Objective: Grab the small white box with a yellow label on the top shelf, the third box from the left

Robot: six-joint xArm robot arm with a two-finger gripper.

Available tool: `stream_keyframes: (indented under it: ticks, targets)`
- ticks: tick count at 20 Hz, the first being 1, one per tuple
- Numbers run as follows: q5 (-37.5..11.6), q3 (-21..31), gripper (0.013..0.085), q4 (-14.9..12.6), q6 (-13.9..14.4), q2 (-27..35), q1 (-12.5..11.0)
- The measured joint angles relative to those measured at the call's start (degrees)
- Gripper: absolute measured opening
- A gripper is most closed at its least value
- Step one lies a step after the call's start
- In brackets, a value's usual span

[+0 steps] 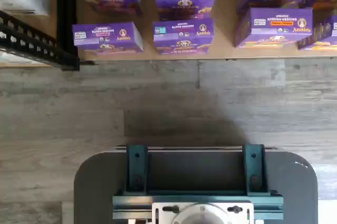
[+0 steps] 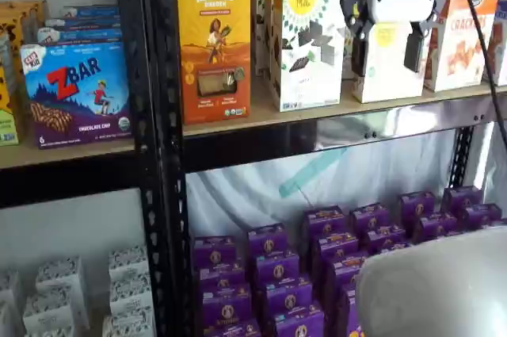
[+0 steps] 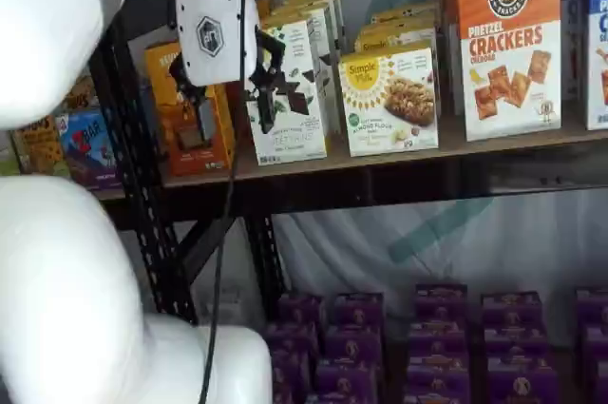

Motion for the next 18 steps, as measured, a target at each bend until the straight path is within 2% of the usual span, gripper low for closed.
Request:
stream_keyframes:
  ticks: [3,6,9,14,18]
  targets:
    - [0.34,-0.19,0.0850,1.42,-0.78,0.15,-1.44]
    - [0.39,-0.30,0.0850,1.40,-1.09,0.05,-1.71]
    - [-0.11,-0.23,0.0850,-0.46,-0.79,-0.17,-0.56]
    - [-3.21,0.40,0.0850,-3.04,-1.65,0.22,-0.50]
    - [-6.76,0.82,0.0850,-4.09,-3.45,1.88,-2.16]
